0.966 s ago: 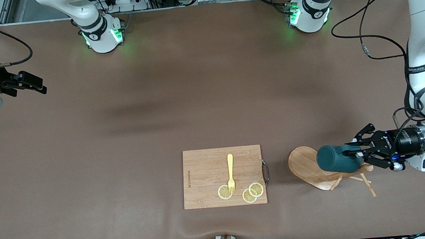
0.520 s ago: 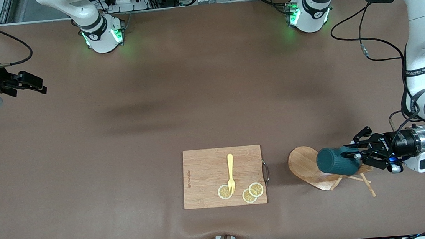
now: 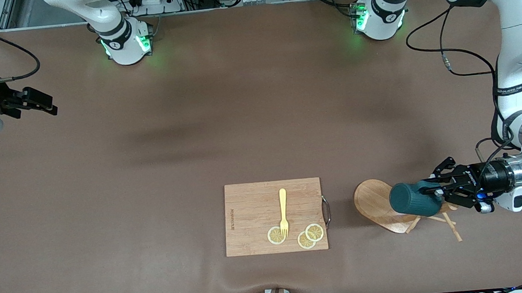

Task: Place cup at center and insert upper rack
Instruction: 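Open the left gripper to release the mug on the peg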

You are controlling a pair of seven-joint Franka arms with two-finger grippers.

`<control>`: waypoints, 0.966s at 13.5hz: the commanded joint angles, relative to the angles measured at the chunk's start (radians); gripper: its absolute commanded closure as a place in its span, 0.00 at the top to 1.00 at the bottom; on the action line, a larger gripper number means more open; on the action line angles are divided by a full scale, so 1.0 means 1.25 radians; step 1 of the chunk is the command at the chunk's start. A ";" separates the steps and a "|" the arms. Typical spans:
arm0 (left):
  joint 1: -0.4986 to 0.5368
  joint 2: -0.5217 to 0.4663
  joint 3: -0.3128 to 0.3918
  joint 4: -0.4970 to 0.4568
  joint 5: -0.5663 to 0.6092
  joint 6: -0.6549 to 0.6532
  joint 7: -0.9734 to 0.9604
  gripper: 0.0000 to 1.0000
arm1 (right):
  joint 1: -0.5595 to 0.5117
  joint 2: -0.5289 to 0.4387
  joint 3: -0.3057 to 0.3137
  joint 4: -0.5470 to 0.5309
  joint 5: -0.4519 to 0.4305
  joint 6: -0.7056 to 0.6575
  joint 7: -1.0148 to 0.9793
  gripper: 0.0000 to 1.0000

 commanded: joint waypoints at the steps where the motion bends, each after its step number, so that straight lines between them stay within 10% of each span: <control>1: 0.008 0.004 -0.005 0.009 -0.003 -0.016 0.009 0.10 | 0.002 -0.018 0.001 -0.013 -0.011 -0.002 0.014 1.00; 8: 0.008 0.002 -0.006 0.011 -0.006 -0.028 0.003 0.36 | -0.002 -0.018 0.000 -0.014 -0.011 0.004 0.007 1.00; 10: 0.008 -0.003 -0.010 0.013 -0.009 -0.033 -0.003 0.59 | -0.002 -0.018 0.000 -0.014 -0.011 0.004 0.007 1.00; 11: 0.007 -0.009 -0.011 0.013 -0.007 -0.035 -0.002 1.00 | -0.002 -0.018 0.000 -0.014 -0.011 0.004 0.007 1.00; 13: 0.013 -0.017 -0.012 0.014 -0.004 -0.064 0.002 1.00 | -0.003 -0.019 0.000 -0.014 -0.011 0.002 0.006 1.00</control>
